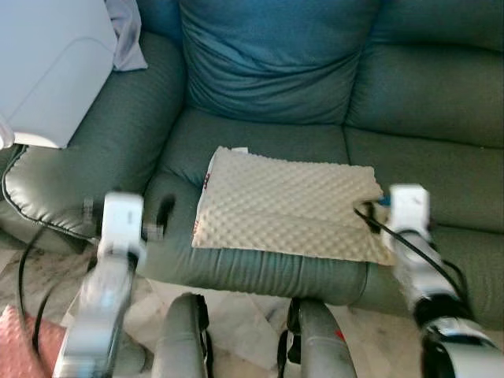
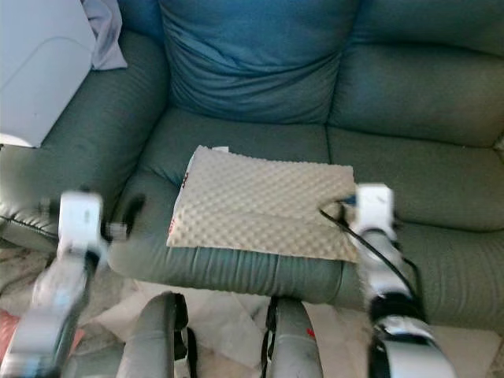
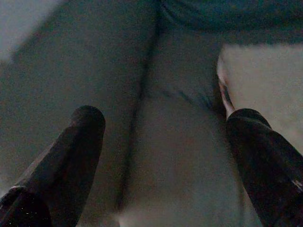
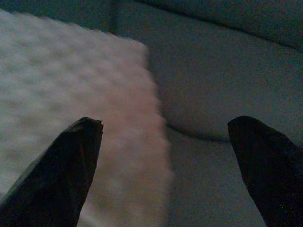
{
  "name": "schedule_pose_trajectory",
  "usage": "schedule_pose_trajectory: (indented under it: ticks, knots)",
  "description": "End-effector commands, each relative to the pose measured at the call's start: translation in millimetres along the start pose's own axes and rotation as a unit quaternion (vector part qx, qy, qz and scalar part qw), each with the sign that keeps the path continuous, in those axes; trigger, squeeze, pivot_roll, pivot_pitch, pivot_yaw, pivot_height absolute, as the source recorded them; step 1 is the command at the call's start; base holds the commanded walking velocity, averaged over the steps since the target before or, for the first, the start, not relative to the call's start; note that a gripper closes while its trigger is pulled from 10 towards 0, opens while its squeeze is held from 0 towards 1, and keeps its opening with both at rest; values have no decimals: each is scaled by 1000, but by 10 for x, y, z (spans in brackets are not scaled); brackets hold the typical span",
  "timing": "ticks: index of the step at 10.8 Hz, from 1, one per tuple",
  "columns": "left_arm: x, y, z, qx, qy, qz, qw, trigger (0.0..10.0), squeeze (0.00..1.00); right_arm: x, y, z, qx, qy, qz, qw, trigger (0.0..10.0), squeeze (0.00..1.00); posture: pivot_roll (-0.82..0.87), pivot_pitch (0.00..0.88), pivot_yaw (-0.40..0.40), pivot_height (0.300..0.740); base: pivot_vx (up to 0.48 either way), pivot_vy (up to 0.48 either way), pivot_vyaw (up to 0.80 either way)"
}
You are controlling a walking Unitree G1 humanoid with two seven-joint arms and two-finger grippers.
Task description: Move the pillow to the sofa
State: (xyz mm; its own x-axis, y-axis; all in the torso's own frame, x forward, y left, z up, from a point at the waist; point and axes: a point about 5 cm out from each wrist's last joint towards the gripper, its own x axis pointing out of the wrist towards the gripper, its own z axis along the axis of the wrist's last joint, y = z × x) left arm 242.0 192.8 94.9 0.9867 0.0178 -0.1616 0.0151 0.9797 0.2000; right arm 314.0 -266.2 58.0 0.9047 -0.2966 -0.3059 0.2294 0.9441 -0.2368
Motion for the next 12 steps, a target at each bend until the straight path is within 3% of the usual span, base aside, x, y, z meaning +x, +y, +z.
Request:
schedule_pose_trajectory:
  ticks: [1, 4, 7, 10, 12]
  knots:
    - [-94, -48, -1, 4, 13, -13, 1000, 10000, 0, -14, -100, -96, 8, 27, -27, 999, 10000, 1000, 9, 196, -30, 635, 0, 0, 0]
    - [-264, -145, 65, -14, 30, -22, 999, 10000, 0, 52, -71, -96, 14, 64, -31, 997, 10000, 1000, 53, 238, -24, 635, 0, 0, 0]
    - [-414, -36, 118, -11, 41, -22, 999, 10000, 0, 92, 43, -52, 15, 77, -17, 997, 10000, 1000, 89, 293, -16, 635, 0, 0, 0]
    - [-647, 15, 101, -2, 69, -21, 997, 10000, 0, 91, 204, -100, 42, 113, 6, 993, 10000, 969, 131, 351, -30, 635, 0, 0, 0]
    - [-754, 14, 97, -2, 81, -19, 997, 10000, 0, 124, 396, 48, 37, 92, 47, 994, 10000, 969, 143, 375, -42, 635, 0, 0, 0]
